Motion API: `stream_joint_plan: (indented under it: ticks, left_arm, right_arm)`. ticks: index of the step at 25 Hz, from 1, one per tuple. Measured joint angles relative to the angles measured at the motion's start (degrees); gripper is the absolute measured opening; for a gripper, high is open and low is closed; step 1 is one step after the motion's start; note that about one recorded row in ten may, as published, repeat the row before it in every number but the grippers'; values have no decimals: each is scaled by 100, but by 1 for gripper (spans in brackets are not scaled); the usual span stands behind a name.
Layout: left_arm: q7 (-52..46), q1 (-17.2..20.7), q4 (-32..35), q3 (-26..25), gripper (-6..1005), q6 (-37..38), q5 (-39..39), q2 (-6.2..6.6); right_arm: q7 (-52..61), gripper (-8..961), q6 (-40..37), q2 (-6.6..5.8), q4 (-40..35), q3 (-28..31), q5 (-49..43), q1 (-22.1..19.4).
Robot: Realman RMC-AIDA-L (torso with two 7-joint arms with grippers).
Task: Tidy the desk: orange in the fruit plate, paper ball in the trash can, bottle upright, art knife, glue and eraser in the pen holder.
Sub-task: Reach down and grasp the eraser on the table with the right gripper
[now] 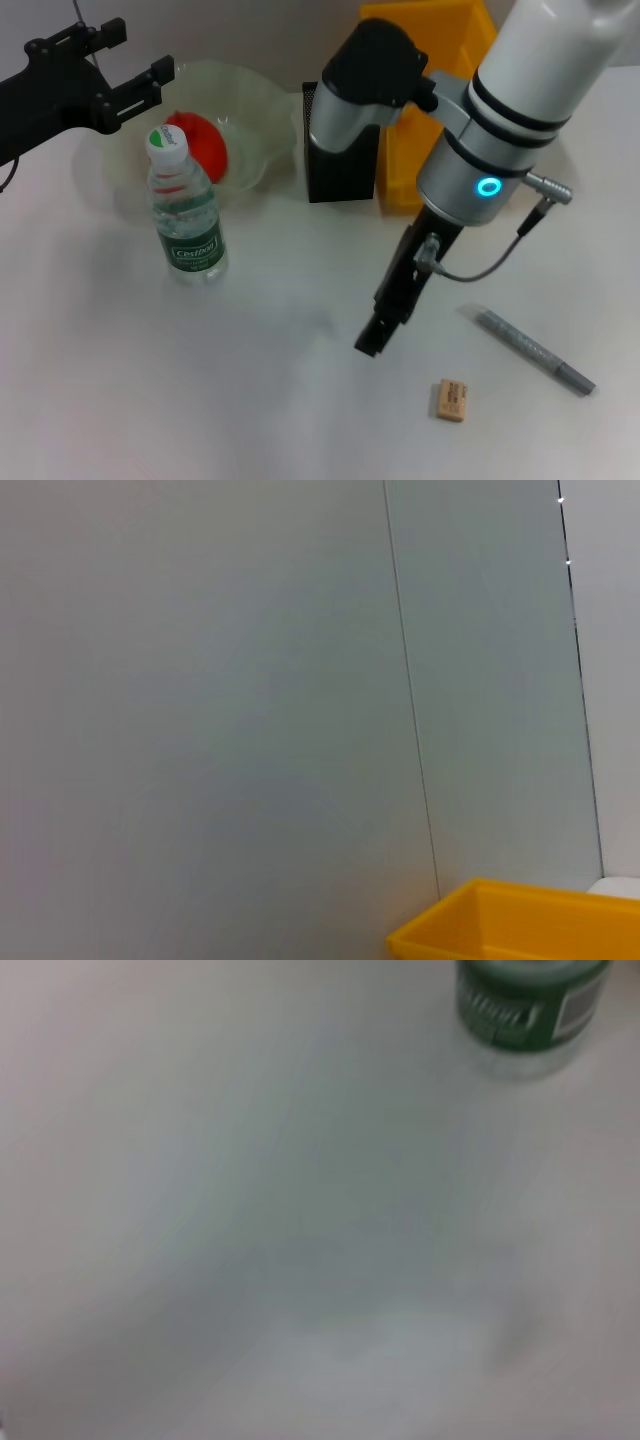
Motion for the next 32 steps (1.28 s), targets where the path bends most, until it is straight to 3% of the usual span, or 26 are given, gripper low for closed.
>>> stream_joint_plan:
  ticks: [15, 32]
  left_arm:
    - [19, -17, -77, 0, 686, -115, 0, 0]
    - [166, -70, -152, 1, 685, -160, -100, 0]
  right_arm:
    - [616, 693, -943, 27, -159, -223, -508, -60]
    - [567, 693, -495, 30, 449, -1351, -544, 100]
